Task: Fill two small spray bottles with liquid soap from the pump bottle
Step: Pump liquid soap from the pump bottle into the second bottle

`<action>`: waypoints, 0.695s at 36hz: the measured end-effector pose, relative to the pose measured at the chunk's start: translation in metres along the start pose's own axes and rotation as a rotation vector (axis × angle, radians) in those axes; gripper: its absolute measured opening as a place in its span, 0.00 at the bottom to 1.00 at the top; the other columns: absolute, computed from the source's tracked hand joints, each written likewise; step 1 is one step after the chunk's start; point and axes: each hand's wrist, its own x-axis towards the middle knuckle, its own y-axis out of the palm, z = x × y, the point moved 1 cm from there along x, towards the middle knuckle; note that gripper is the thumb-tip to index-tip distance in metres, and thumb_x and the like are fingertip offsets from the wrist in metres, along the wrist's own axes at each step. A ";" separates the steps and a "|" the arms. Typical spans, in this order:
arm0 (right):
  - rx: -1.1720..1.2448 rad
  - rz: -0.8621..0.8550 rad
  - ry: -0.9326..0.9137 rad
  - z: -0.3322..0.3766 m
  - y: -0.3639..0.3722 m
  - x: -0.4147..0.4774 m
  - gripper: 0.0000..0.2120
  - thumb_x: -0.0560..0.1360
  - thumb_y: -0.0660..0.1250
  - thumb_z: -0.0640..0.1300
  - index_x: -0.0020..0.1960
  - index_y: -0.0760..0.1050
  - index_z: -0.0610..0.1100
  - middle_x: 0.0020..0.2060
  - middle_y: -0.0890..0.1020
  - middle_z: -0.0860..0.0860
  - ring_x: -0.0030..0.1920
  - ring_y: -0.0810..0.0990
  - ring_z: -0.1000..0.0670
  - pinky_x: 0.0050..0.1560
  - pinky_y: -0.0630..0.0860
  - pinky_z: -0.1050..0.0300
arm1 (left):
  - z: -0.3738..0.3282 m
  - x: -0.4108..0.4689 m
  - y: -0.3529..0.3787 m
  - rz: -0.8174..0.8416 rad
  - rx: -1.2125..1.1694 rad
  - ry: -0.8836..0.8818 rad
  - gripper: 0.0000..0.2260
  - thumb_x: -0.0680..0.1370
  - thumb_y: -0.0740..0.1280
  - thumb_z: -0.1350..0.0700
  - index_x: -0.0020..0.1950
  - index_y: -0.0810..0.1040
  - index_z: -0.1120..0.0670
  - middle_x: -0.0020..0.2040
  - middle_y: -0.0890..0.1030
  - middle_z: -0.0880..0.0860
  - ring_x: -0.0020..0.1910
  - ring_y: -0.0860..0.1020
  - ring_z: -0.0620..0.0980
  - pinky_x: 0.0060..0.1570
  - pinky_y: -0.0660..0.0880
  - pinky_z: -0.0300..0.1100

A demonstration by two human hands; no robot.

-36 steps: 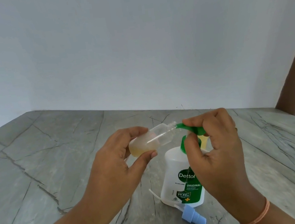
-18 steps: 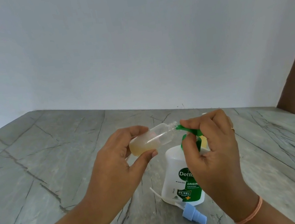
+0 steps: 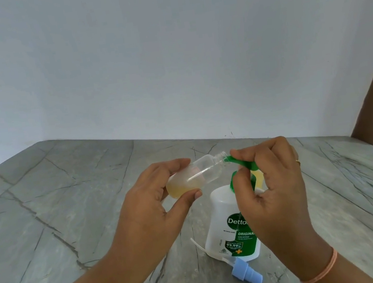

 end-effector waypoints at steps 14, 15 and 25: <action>-0.031 0.073 -0.011 0.003 -0.009 0.007 0.12 0.70 0.57 0.43 0.47 0.78 0.43 0.41 0.72 0.53 0.42 0.72 0.50 0.42 0.67 0.66 | 0.004 0.001 0.000 -0.008 0.071 0.052 0.17 0.70 0.68 0.41 0.58 0.72 0.39 0.52 0.72 0.33 0.53 0.72 0.30 0.47 0.67 0.18; -0.034 0.074 -0.014 0.003 -0.009 0.007 0.12 0.71 0.57 0.43 0.47 0.78 0.43 0.41 0.72 0.53 0.42 0.72 0.50 0.42 0.68 0.65 | 0.003 0.001 0.001 -0.010 0.075 0.054 0.18 0.69 0.66 0.40 0.58 0.72 0.39 0.51 0.72 0.33 0.53 0.71 0.29 0.46 0.67 0.17; 0.009 0.011 0.003 0.000 0.000 0.000 0.11 0.71 0.58 0.42 0.46 0.78 0.41 0.41 0.71 0.53 0.42 0.71 0.50 0.41 0.69 0.63 | 0.004 0.001 0.000 -0.020 0.085 0.062 0.17 0.70 0.70 0.43 0.57 0.73 0.41 0.51 0.73 0.33 0.53 0.73 0.32 0.47 0.68 0.19</action>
